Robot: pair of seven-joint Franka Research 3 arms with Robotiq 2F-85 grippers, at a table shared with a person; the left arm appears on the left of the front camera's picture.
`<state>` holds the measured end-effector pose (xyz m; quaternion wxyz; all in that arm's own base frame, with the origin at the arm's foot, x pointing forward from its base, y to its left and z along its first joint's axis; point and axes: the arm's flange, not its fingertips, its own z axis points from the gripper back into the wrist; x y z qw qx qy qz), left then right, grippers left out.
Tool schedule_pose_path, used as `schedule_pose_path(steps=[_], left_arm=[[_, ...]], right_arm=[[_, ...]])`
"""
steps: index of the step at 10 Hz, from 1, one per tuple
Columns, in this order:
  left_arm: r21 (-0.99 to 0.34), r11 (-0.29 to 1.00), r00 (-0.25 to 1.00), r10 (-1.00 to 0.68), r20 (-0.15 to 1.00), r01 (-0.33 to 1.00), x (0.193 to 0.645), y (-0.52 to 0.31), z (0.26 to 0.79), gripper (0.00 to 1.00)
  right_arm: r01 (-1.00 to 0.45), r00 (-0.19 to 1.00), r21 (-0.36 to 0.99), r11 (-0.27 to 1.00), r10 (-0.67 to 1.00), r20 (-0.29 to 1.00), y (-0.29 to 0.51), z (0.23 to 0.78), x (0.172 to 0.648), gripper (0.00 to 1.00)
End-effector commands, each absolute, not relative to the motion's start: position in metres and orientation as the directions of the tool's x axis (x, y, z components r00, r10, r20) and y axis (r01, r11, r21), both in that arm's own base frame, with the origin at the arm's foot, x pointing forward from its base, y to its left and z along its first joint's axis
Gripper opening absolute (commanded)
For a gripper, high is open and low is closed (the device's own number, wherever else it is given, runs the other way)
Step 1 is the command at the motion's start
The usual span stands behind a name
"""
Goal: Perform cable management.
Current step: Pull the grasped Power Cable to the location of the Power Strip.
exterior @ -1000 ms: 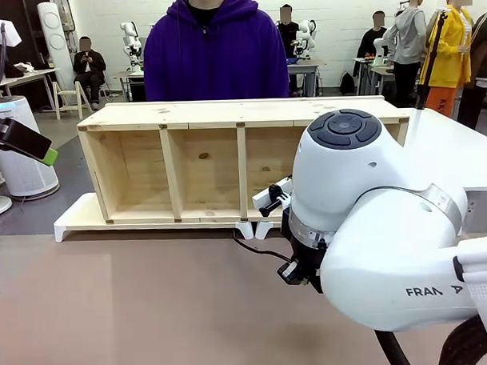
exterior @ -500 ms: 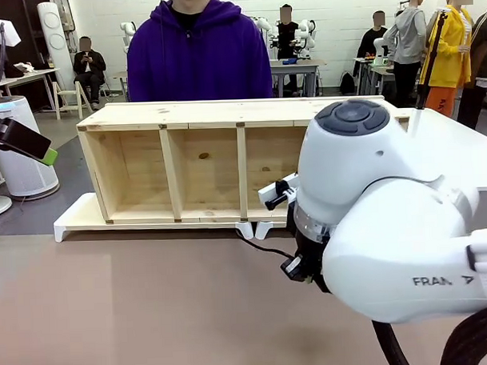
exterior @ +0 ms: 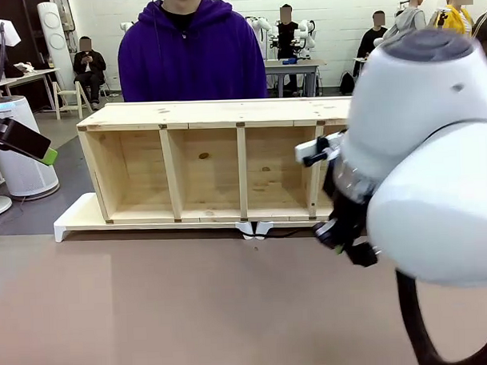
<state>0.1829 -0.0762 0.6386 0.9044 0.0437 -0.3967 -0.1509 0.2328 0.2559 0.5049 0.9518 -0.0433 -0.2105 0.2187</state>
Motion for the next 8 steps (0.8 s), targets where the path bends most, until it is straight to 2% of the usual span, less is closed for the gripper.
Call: schedule_pose_path(steps=[1, 3, 5, 8], left_arm=[[0.202, 0.95, 0.635, -0.308, 0.708, 0.236, 0.184, -0.076, 0.638, 1.0], [0.202, 0.95, 0.635, -0.308, 0.708, 0.236, 0.184, -0.076, 0.638, 1.0], [0.202, 0.95, 0.635, -0.308, 0.708, 0.236, 0.184, -0.076, 0.638, 1.0], [0.202, 0.95, 0.635, -0.308, 0.708, 0.236, 0.184, -0.076, 0.638, 1.0]], right_arm=[[-0.325, 0.844, -0.108, 0.939, 0.34, 0.415, 0.146, 0.459, 0.196, 0.16], [-0.238, 0.857, -0.079, 0.968, 0.247, 0.452, 0.091, 0.477, 0.197, 0.16], [-0.222, 0.854, -0.048, 0.974, 0.218, 0.473, 0.056, 0.493, 0.203, 0.16], [-0.213, 0.857, -0.076, 0.974, 0.224, 0.464, 0.03, 0.506, 0.231, 0.16]])
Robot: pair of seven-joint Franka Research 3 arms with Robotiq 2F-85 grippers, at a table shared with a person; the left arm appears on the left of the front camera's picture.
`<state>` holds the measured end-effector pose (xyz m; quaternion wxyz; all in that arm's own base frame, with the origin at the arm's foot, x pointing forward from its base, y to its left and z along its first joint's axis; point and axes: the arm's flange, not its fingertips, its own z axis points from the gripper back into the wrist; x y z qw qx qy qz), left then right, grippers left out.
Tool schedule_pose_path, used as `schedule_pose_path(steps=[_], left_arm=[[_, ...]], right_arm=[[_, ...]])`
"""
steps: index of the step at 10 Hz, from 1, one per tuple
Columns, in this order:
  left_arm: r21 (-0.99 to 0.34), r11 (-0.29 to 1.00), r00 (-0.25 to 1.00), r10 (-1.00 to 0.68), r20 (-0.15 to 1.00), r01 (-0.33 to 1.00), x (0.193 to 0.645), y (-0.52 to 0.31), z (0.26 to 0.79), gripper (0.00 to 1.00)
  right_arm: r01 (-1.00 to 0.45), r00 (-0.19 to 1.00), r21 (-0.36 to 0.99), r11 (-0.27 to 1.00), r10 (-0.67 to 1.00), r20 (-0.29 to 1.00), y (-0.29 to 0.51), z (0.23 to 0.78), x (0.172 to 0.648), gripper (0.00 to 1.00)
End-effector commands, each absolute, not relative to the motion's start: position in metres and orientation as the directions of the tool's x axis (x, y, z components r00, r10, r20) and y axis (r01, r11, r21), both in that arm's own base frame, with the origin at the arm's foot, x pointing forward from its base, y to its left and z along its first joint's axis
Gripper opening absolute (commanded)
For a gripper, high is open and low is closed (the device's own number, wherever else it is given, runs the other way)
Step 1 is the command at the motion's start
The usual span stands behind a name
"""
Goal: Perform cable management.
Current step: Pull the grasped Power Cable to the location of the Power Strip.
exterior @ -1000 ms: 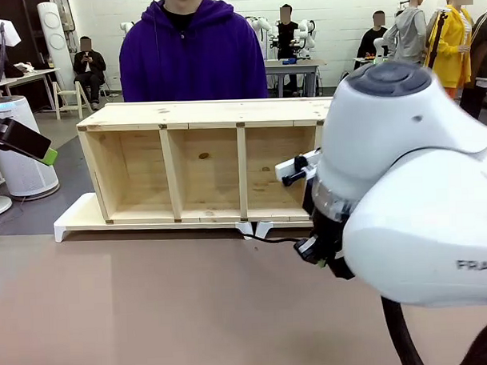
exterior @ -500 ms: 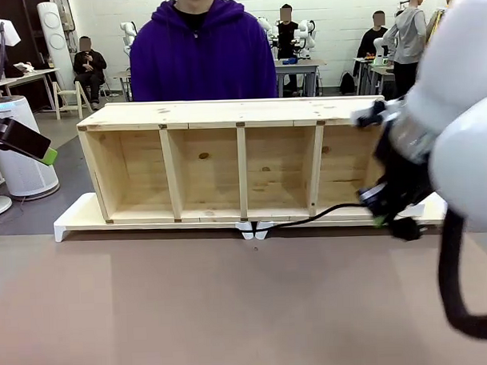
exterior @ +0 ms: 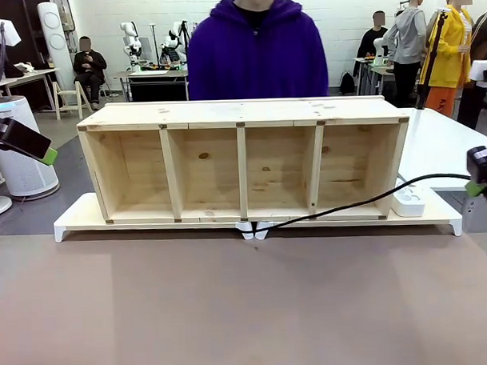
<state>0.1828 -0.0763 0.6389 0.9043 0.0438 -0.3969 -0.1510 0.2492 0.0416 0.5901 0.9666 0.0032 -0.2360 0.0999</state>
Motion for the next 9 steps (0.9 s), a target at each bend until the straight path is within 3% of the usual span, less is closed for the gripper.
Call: schedule_pose_path(steps=[1, 4, 9], left_arm=[[0.202, 0.95, 0.635, -0.308, 0.708, 0.236, 0.184, -0.076, 0.638, 1.0], [0.202, 0.95, 0.635, -0.308, 0.708, 0.236, 0.184, -0.076, 0.638, 1.0], [0.202, 0.95, 0.635, -0.308, 0.708, 0.236, 0.184, -0.076, 0.638, 1.0]], right_arm=[[-0.231, 0.843, -0.093, 0.968, 0.247, 0.478, 0.031, 0.508, 0.244, 0.16], [-0.164, 0.78, -0.167, 0.972, 0.231, 0.581, 0.033, 0.524, 0.294, 0.16], [0.014, 0.76, -0.184, 0.983, 0.109, 0.641, 0.0, 0.552, 0.33, 0.16]])
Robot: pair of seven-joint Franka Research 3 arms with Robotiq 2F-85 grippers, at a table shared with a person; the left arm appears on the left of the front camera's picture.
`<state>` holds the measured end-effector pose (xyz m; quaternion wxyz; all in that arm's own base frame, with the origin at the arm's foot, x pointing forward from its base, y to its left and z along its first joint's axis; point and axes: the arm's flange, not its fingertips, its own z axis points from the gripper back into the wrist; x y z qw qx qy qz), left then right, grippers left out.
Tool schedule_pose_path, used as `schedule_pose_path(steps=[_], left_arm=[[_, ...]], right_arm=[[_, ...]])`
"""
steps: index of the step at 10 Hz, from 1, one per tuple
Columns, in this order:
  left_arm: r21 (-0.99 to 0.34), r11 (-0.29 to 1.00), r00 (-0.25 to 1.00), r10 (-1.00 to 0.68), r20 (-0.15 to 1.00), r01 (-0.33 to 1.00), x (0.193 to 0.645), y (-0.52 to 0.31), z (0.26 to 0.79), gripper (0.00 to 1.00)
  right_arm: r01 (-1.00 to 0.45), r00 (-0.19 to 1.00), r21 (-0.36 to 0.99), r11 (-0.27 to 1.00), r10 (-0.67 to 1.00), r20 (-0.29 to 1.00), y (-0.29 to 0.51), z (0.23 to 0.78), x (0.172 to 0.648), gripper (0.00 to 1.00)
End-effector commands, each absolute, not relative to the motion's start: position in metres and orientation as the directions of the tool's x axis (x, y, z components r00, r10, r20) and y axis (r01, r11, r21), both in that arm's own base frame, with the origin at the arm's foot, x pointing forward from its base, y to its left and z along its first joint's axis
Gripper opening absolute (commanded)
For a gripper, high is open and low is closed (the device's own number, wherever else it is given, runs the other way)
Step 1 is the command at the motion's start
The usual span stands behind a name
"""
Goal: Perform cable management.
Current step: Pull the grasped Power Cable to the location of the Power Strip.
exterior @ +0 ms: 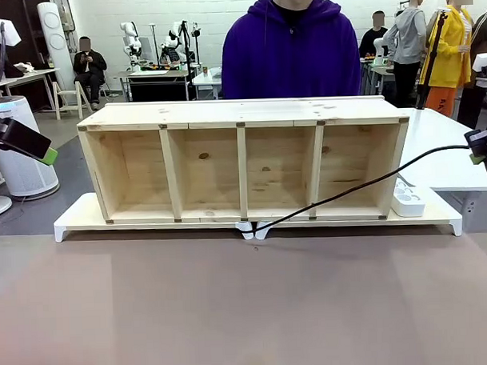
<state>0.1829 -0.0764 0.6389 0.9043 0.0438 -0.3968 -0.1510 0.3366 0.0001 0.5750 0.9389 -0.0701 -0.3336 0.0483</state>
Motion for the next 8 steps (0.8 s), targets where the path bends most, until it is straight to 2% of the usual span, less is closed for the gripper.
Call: schedule_pose_path(steps=[1, 8], left_arm=[[0.202, 0.95, 0.635, -0.308, 0.708, 0.236, 0.184, -0.076, 0.638, 1.0], [0.202, 0.95, 0.635, -0.308, 0.708, 0.236, 0.184, -0.076, 0.638, 1.0]], right_arm=[[0.025, 0.762, -0.176, 0.984, 0.095, 0.64, -0.004, 0.552, 0.339, 0.16], [-0.015, 0.776, -0.155, 0.988, 0.109, 0.621, -0.006, 0.568, 0.346, 0.16]])
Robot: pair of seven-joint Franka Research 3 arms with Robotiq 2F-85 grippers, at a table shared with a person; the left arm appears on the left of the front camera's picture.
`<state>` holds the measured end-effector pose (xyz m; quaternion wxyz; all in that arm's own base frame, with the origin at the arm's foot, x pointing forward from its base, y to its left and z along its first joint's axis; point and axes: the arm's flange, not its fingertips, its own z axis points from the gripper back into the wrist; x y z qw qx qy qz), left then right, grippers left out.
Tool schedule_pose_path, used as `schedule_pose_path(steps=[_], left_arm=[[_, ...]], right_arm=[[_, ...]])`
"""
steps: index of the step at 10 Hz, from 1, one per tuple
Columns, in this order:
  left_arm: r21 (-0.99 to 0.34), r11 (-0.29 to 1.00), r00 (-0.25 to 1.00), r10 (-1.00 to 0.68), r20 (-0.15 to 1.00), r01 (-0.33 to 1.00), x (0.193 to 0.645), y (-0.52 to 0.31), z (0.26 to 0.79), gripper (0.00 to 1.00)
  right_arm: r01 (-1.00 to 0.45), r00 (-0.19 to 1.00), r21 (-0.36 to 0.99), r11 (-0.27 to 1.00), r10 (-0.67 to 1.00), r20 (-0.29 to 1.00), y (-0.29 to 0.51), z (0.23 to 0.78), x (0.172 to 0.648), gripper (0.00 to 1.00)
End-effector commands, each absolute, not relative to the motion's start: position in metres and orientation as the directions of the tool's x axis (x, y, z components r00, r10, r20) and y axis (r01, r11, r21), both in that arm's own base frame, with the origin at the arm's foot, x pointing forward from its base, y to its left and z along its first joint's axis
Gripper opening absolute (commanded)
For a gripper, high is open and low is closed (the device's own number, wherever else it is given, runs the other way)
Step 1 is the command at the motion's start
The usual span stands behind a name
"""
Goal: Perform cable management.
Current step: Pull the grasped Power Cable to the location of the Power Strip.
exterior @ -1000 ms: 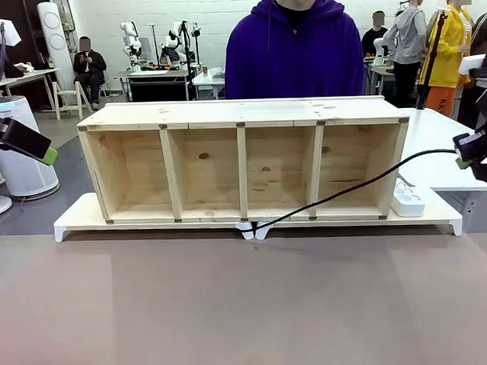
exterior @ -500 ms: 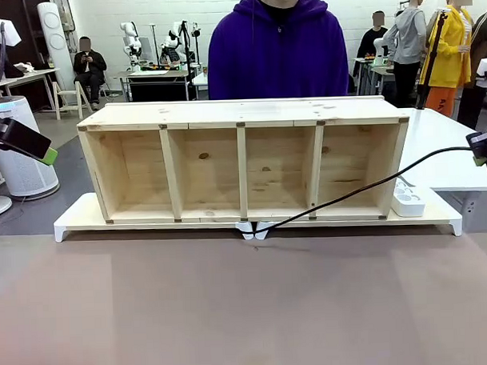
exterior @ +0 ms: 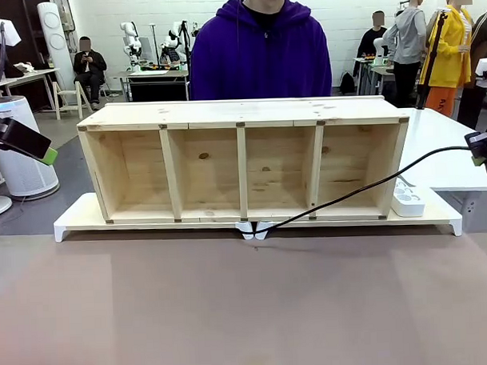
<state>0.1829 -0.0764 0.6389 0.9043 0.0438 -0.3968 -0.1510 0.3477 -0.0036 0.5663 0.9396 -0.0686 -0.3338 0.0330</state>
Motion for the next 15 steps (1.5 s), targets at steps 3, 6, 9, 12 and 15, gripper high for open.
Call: schedule_pose_path(steps=[3, 6, 9, 12, 15], left_arm=[[0.202, 0.95, 0.635, -0.308, 0.708, 0.236, 0.184, -0.076, 0.638, 1.0], [0.202, 0.95, 0.635, -0.308, 0.708, 0.236, 0.184, -0.076, 0.638, 1.0], [0.202, 0.95, 0.635, -0.308, 0.708, 0.236, 0.184, -0.076, 0.638, 1.0], [0.202, 0.95, 0.635, -0.308, 0.708, 0.236, 0.184, -0.076, 0.638, 1.0], [0.202, 0.95, 0.635, -0.308, 0.708, 0.236, 0.184, -0.076, 0.638, 1.0]], right_arm=[[-0.059, 0.786, -0.171, 0.983, 0.152, 0.6, -0.047, 0.591, 0.363, 0.16], [-0.321, 0.802, -0.212, 0.923, 0.383, 0.459, -0.067, 0.614, 0.386, 0.16], [-0.356, 0.78, -0.197, 0.913, 0.407, 0.476, -0.066, 0.622, 0.415, 0.16], [-0.295, 0.771, -0.165, 0.941, 0.336, 0.54, -0.065, 0.629, 0.45, 0.16], [-0.328, 0.743, -0.088, 0.94, 0.315, 0.591, -0.045, 0.633, 0.481, 0.16]])
